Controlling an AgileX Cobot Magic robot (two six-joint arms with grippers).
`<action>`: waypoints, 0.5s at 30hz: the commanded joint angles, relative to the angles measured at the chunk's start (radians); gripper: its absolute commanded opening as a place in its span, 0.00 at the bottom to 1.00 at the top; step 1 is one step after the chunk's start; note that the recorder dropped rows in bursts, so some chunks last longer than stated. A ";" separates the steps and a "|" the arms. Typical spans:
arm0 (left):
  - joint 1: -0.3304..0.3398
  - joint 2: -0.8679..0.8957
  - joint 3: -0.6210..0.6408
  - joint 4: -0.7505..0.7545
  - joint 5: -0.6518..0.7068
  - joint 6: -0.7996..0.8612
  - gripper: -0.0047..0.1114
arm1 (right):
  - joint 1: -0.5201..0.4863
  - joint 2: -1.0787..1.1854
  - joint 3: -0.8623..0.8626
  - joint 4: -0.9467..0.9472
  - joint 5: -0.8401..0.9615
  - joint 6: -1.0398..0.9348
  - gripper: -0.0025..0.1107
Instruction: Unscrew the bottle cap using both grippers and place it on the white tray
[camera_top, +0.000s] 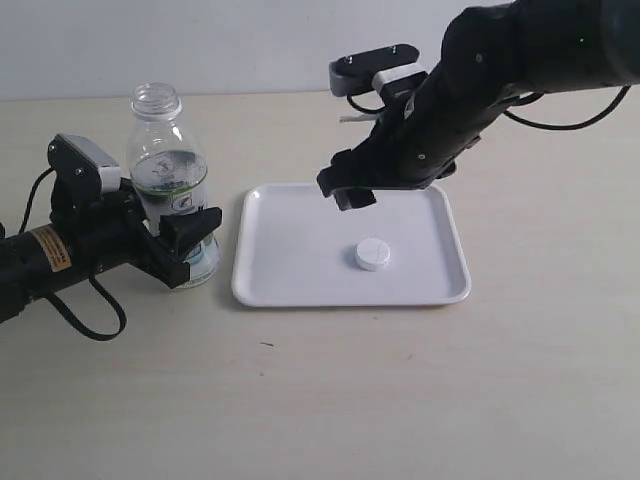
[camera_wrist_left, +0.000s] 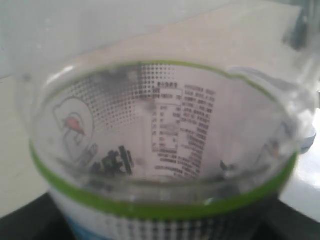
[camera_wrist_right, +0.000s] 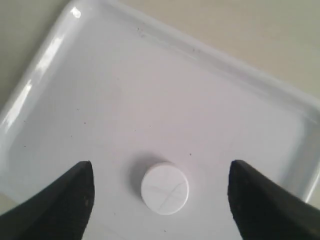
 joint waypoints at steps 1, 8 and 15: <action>-0.003 -0.002 0.004 0.001 -0.035 -0.008 0.57 | -0.001 -0.053 0.002 -0.012 0.014 -0.017 0.64; -0.003 -0.002 0.004 0.013 -0.035 -0.025 0.68 | -0.001 -0.115 0.002 -0.012 0.039 -0.027 0.64; 0.009 -0.043 0.055 0.029 -0.035 -0.025 0.74 | -0.001 -0.214 0.002 -0.012 0.075 -0.043 0.64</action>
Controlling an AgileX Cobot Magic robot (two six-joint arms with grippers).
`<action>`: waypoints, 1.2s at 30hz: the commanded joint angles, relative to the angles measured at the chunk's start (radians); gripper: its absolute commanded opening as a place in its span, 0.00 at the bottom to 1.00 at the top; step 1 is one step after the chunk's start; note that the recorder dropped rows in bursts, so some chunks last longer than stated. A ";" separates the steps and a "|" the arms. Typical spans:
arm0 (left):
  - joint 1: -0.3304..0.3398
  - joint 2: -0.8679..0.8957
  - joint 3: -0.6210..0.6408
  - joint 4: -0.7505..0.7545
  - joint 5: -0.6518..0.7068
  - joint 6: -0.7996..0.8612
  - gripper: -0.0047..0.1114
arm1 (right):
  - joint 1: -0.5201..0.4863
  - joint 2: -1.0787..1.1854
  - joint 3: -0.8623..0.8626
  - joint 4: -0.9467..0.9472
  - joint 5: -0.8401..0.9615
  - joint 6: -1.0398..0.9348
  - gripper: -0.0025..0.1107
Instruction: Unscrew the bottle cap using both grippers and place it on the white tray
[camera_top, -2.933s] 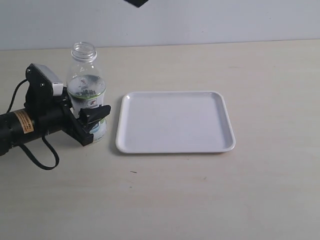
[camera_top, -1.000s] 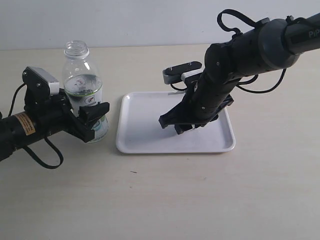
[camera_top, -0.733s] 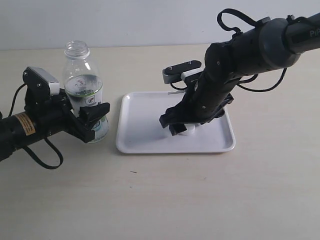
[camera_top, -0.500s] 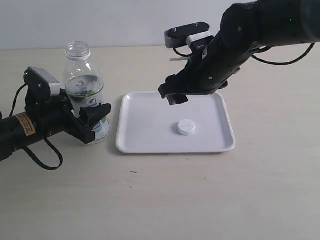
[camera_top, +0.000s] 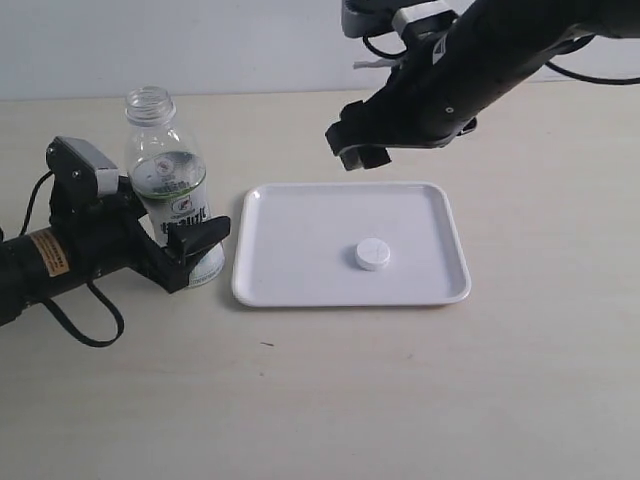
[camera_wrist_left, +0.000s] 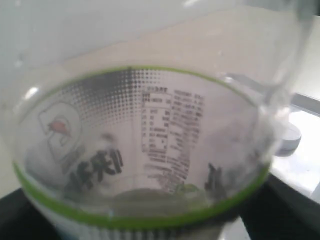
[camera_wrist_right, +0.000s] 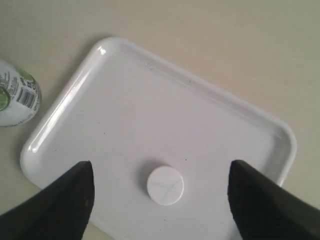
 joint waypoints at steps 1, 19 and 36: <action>0.012 -0.055 0.056 0.002 -0.018 -0.002 0.74 | -0.001 -0.077 0.002 -0.008 0.020 -0.021 0.64; 0.099 -0.315 0.357 -0.008 -0.018 0.074 0.56 | -0.001 -0.441 0.119 0.002 0.091 -0.074 0.56; 0.099 -0.871 0.563 -0.256 0.029 -0.183 0.04 | -0.001 -0.976 0.708 0.029 -0.550 -0.074 0.02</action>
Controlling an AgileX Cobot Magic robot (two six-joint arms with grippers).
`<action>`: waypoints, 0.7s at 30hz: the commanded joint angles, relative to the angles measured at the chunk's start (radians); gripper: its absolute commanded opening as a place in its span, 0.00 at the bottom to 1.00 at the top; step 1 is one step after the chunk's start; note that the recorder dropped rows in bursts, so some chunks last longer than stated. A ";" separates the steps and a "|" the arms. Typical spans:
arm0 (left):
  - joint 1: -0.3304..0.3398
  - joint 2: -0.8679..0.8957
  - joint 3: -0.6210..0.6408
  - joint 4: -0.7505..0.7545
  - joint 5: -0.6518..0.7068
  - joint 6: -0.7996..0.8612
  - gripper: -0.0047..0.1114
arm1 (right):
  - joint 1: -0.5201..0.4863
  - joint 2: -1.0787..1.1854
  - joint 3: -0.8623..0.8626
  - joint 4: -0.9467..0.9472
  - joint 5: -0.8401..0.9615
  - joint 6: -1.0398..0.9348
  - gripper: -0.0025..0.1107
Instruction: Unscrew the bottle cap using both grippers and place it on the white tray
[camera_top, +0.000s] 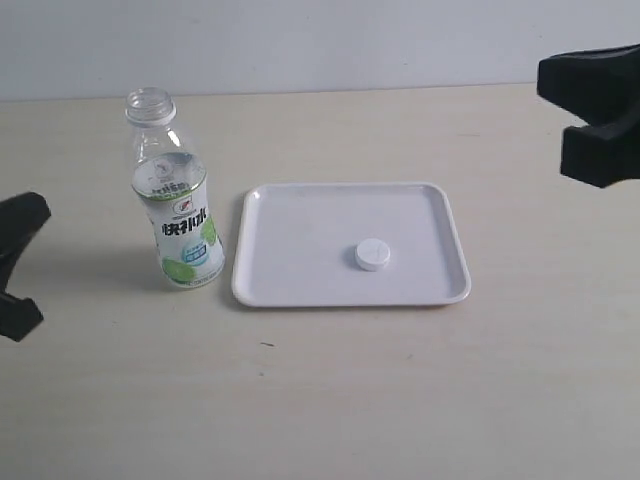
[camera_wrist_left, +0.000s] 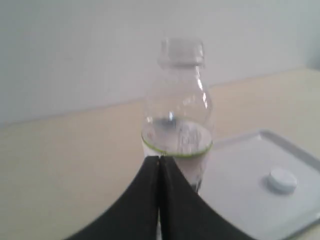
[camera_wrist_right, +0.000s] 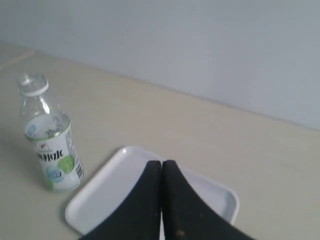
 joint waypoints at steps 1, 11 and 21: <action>0.004 -0.192 0.009 -0.013 0.077 -0.195 0.04 | -0.001 -0.095 0.118 -0.031 -0.202 -0.009 0.02; 0.004 -0.627 0.009 -0.064 0.538 -0.252 0.04 | -0.001 -0.185 0.258 -0.039 -0.365 -0.009 0.02; 0.004 -1.078 0.009 -0.070 0.935 -0.273 0.04 | -0.001 -0.204 0.309 -0.043 -0.363 -0.007 0.02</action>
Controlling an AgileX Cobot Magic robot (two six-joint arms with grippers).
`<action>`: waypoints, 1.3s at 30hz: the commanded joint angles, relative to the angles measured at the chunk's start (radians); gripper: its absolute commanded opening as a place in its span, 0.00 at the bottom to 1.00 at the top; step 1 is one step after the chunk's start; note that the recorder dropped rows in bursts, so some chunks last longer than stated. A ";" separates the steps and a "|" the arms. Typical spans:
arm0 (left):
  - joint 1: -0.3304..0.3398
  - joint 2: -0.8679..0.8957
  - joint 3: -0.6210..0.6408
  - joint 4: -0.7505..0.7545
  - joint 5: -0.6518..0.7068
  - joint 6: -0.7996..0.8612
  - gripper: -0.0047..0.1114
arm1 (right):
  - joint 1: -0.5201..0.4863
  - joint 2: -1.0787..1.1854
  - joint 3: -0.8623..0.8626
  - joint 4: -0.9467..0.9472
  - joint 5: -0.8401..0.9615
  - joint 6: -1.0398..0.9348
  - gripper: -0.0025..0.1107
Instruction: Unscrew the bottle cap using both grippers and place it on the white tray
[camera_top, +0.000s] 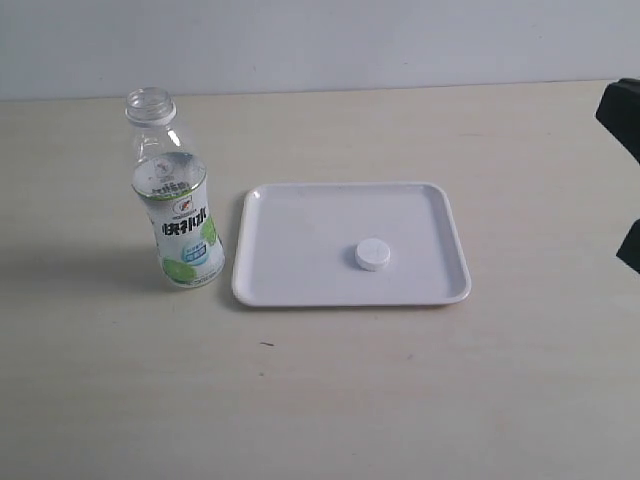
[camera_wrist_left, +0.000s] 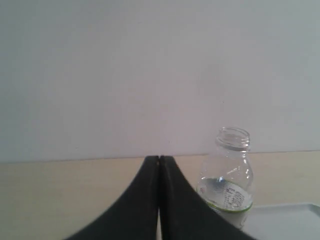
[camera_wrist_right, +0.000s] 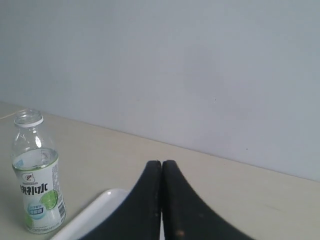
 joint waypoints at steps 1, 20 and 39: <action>0.004 -0.186 0.005 -0.012 0.158 -0.025 0.04 | -0.001 -0.009 0.011 -0.009 0.010 -0.007 0.02; 0.004 -0.395 0.005 -0.012 0.423 -0.091 0.04 | -0.001 -0.009 0.011 -0.008 0.126 -0.048 0.02; 0.004 -0.395 0.005 -0.024 0.549 -0.119 0.04 | -0.001 -0.044 0.011 -0.019 0.207 -0.053 0.02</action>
